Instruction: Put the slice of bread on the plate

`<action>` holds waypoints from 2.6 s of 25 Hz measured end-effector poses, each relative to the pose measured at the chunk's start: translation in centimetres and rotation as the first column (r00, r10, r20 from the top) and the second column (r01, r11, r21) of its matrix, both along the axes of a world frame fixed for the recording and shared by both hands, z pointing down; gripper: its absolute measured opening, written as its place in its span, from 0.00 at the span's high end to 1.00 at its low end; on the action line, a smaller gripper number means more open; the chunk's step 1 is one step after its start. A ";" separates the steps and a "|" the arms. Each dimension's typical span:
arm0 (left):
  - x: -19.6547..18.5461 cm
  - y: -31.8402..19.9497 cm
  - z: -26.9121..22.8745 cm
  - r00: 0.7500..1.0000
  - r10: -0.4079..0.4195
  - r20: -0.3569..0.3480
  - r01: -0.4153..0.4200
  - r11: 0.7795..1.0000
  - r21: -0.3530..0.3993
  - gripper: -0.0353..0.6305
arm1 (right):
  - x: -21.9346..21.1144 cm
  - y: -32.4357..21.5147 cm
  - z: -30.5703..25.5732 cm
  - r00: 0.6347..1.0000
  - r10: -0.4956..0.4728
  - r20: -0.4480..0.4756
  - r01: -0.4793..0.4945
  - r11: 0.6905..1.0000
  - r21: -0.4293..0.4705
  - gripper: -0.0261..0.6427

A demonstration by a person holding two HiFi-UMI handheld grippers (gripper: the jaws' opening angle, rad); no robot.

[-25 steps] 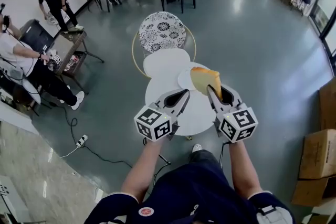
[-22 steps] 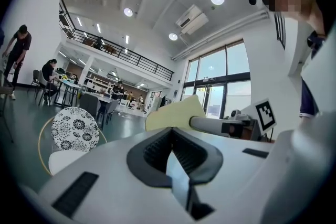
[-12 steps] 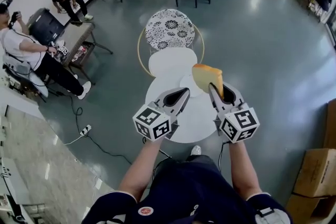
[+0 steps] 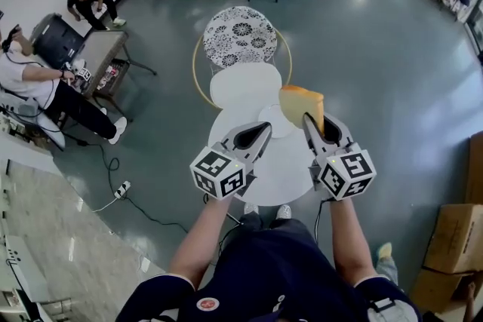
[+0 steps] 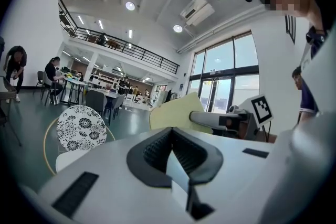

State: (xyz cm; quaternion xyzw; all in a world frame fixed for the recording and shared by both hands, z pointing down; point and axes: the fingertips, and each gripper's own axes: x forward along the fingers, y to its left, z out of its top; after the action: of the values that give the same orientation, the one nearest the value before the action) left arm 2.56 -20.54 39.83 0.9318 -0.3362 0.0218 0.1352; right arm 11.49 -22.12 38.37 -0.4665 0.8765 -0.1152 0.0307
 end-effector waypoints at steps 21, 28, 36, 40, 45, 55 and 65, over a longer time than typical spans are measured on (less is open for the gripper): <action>-1.8 -2.9 4.9 1.000 0.019 0.025 -0.018 0.998 -0.066 0.94 | -1.3 -2.8 5.4 0.998 0.048 -0.041 -0.054 0.987 -0.148 0.83; -1.6 -4.0 9.1 0.999 0.038 0.033 -0.034 0.993 -0.110 0.94 | -1.4 -5.2 12.7 0.997 0.061 -0.039 -0.070 0.953 -0.296 0.83; -2.2 -5.8 13.8 0.998 0.035 0.043 -0.027 0.984 -0.178 0.94 | -2.6 -8.0 20.6 0.998 0.063 -0.013 -0.063 0.898 -0.435 0.83; -2.6 -6.5 15.8 0.998 0.031 0.056 -0.018 0.976 -0.217 0.94 | -3.1 -9.3 23.9 0.997 0.074 0.027 -0.051 0.868 -0.494 0.83; -2.6 -7.0 17.2 0.998 0.037 0.058 -0.021 0.966 -0.258 0.94 | -3.8 -10.5 26.1 0.992 0.095 0.082 -0.036 0.839 -0.543 0.83; -2.9 -7.0 19.4 0.998 0.028 0.058 -0.009 0.952 -0.306 0.94 | -4.2 -10.7 30.0 0.970 0.155 0.189 -0.005 0.785 -0.619 0.83; -2.7 -7.2 20.7 0.997 0.027 0.071 -0.002 0.945 -0.327 0.94 | -3.2 -11.7 31.5 0.981 0.158 0.116 -0.053 0.783 -0.620 0.83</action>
State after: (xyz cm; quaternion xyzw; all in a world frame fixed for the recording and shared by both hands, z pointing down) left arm -0.16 -27.72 60.56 0.8975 -0.3259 0.1128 0.2749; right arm 8.25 -33.87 69.91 -0.4885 0.7586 -0.4289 -0.0451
